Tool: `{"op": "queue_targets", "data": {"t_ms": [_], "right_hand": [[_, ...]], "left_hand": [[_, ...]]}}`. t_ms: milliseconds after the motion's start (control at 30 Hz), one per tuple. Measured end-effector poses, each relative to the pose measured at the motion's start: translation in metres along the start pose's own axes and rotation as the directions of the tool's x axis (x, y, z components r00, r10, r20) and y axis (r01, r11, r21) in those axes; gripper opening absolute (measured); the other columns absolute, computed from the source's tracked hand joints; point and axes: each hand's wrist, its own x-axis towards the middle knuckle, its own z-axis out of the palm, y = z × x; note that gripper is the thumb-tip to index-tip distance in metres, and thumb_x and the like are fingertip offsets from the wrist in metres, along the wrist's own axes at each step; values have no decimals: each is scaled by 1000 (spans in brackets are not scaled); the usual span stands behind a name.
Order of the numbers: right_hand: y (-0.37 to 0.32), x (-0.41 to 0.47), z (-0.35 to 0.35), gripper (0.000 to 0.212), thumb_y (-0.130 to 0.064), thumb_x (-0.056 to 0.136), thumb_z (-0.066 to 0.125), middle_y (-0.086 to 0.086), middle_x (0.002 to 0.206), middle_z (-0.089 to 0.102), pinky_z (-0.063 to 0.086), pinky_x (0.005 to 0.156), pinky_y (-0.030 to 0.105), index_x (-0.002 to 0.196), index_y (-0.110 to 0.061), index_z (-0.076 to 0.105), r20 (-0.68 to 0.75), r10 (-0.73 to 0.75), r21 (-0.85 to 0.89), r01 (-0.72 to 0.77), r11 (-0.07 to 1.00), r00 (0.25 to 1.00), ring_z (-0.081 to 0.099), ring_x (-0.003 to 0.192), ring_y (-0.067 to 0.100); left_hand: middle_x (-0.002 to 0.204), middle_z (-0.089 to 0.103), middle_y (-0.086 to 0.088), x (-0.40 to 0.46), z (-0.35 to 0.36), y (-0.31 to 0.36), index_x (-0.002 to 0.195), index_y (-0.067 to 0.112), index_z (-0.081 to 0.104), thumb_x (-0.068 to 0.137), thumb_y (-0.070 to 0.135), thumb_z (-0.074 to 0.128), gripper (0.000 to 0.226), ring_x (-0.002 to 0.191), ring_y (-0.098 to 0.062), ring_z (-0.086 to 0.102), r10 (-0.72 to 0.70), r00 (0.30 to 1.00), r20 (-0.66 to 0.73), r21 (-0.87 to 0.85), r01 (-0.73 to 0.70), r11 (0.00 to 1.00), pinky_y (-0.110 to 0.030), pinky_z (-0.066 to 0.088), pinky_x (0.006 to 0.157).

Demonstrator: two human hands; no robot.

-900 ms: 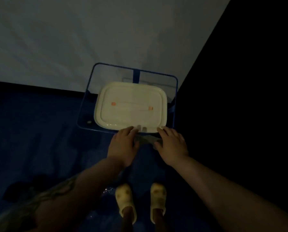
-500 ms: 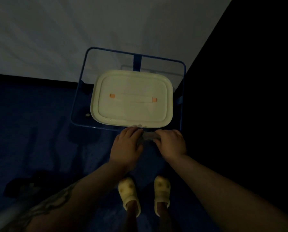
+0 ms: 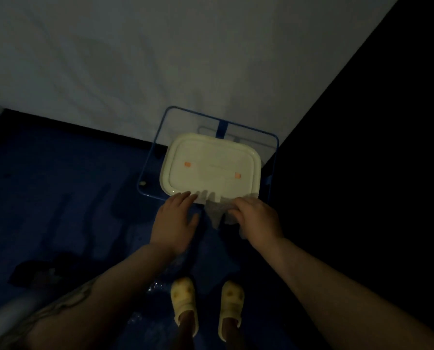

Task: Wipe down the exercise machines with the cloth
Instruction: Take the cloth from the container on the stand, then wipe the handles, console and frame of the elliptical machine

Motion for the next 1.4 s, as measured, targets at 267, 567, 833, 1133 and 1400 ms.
{"op": "queue_targets", "data": {"t_ms": [267,567,833,1133,1400], "right_hand": [[-92,-14,-51,39,-40,96,42,4,83,61,44,57,31,88,-10,65,-261,-385,35,407,913,885,58,73,19],[-184,-56,-24,32,-39,94,48,-1,84,60,48,48,31,93,-14,66,-226,-817,-21,836,548,530,59,68,17],[-283,-165,36,11,-25,88,70,-5,83,60,45,49,25,92,-15,66,-65,-964,94,963,252,259,57,68,12],[-369,-362,133,9,-26,91,64,-6,89,60,45,56,27,95,-18,66,88,-996,299,953,49,24,58,75,12],[-432,-529,212,12,-26,92,62,-3,91,61,41,65,27,97,-16,66,84,-995,378,922,87,60,58,80,15]], "left_hand": [[143,49,-4,-84,-76,5,136,16,52,92,22,61,46,132,-24,42,-191,926,-325,-169,142,975,-35,30,111],[142,49,-4,-240,-76,-9,136,16,52,91,24,58,46,129,-23,45,-509,643,-572,-289,423,859,-35,32,110],[140,52,-3,-421,-37,-7,134,15,56,89,19,63,46,129,-22,46,-741,219,-635,-530,574,624,-35,35,110],[144,46,1,-647,35,0,138,19,50,93,28,57,46,132,-19,41,-795,-134,-591,-659,649,380,-35,33,111],[146,44,2,-848,81,-10,140,21,48,95,30,53,46,133,-17,38,-820,-189,-540,-640,725,255,-32,30,112]]}}
